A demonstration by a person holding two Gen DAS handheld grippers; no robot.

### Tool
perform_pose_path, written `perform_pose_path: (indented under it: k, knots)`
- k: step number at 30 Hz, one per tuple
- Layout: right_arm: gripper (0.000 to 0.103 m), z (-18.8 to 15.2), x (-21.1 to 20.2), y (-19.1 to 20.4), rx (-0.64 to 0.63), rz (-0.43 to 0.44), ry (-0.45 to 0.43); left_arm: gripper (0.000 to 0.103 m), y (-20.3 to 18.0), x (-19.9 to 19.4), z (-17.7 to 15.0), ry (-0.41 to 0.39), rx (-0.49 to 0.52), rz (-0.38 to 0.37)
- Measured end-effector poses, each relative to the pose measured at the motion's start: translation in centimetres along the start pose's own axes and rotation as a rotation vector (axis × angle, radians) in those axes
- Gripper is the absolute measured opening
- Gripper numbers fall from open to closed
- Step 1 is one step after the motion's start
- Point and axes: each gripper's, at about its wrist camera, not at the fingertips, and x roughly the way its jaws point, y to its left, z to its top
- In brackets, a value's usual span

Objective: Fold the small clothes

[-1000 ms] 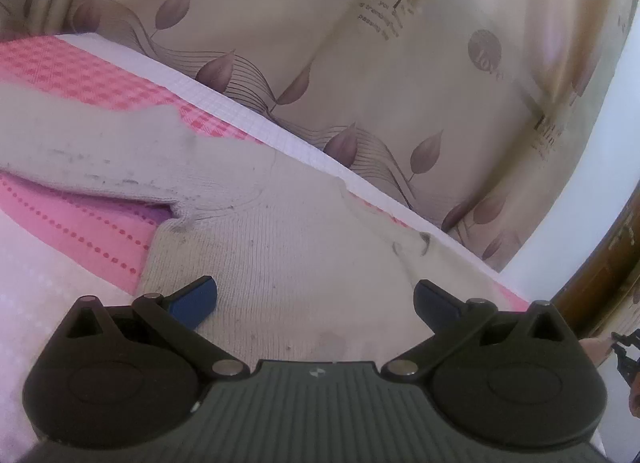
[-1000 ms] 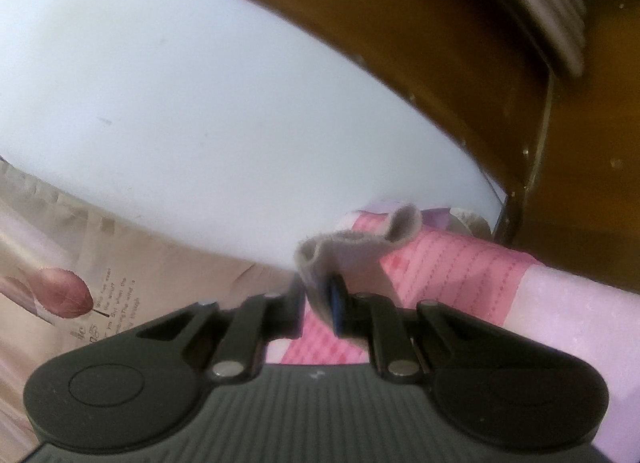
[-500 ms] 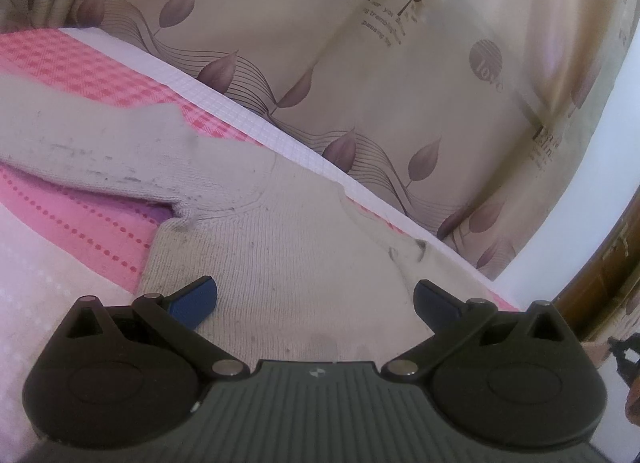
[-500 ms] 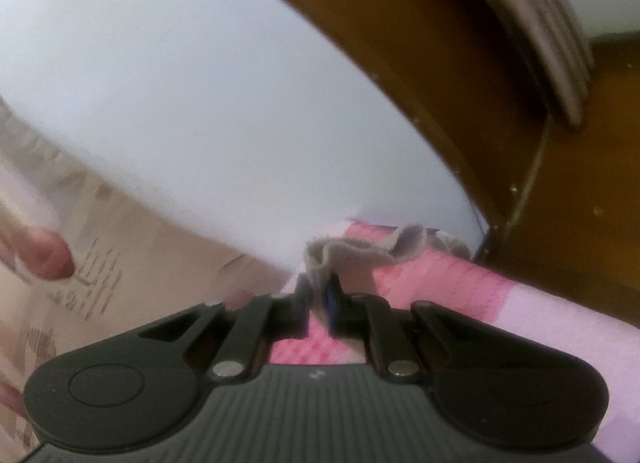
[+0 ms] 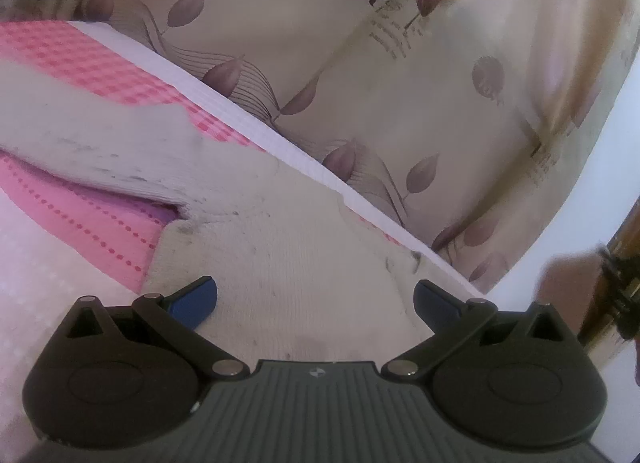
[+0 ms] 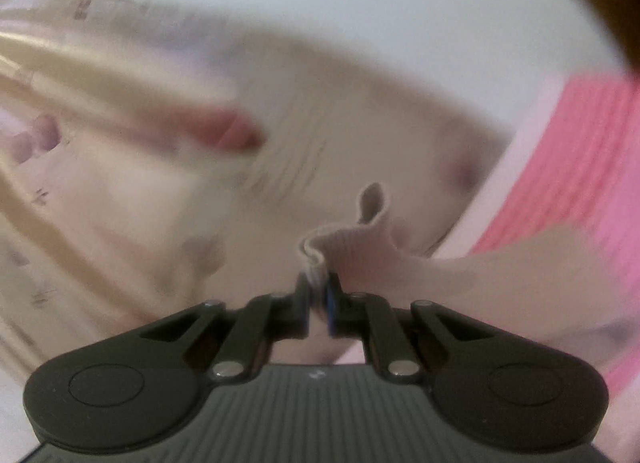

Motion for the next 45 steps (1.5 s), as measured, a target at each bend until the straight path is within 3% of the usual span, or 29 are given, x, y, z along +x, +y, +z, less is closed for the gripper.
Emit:
perform_pose_path:
  k: [5,11,14,19,23,24,28,31,33,34,35,38,41,43,45]
  knots:
    - [0.008,-8.9,8.5,1.9,0.098,0.085,0.16,0.103,0.0,-0.2,0.1,-0.012,-0.019,-0.002]
    - [0.011,-19.9,16.0,1.2,0.154,0.068,0.401,0.103,-0.1,-0.2,0.1,-0.016,-0.027,-0.005]
    - [0.019,-23.1,17.6,1.1,0.054,0.013,0.506,0.103,0.0,-0.3,0.0,-0.017,-0.031,-0.01]
    - [0.027,-22.4,13.2,-0.1,-0.054,0.025,0.446,0.103,-0.2,-0.3,0.1,-0.004,-0.031,-0.018]
    - [0.066,-20.3,7.1,-2.6,-0.172,-0.044,0.36,0.102,-0.6,0.3,0.9,0.078,-0.053,-0.062]
    - [0.07,-19.6,5.9,-3.4,-0.199,-0.068,0.333,0.102,-0.9,0.6,1.2,0.092,-0.054,-0.06]
    - [0.07,-17.5,1.2,-6.5,-0.234,-0.115,0.259,0.099,-2.6,3.3,2.1,0.17,-0.038,-0.052]
    - [0.069,-16.7,-0.2,-8.7,-0.116,-0.042,0.216,0.09,-3.1,6.2,2.4,0.209,-0.05,-0.032]
    - [0.069,-16.5,-0.7,-9.4,-0.088,-0.025,0.192,0.066,-3.6,7.7,2.7,0.221,-0.036,-0.049]
    - [0.069,-16.5,-0.7,-9.4,-0.085,-0.018,0.186,0.03,-3.9,8.7,2.8,0.256,-0.018,-0.039]
    - [0.069,-16.6,-0.8,-9.4,-0.09,-0.016,0.183,0.006,-4.5,9.9,2.7,0.293,0.013,0.002]
    - [0.069,-16.7,-0.6,-9.1,-0.116,-0.025,0.187,0.006,-5.3,10.8,3.2,0.265,0.039,0.023]
    - [0.069,-16.7,-0.4,-8.9,-0.105,-0.016,0.18,0.006,-5.8,9.2,5.3,0.151,0.036,0.025]
    - [0.069,-16.6,-0.7,-9.3,-0.092,-0.005,0.174,0.006,-6.2,7.8,6.6,0.064,0.084,0.064]
    - [0.069,-16.7,-1.1,-9.5,-0.088,-0.004,0.167,0.006,-5.7,7.4,7.5,0.047,0.099,0.081]
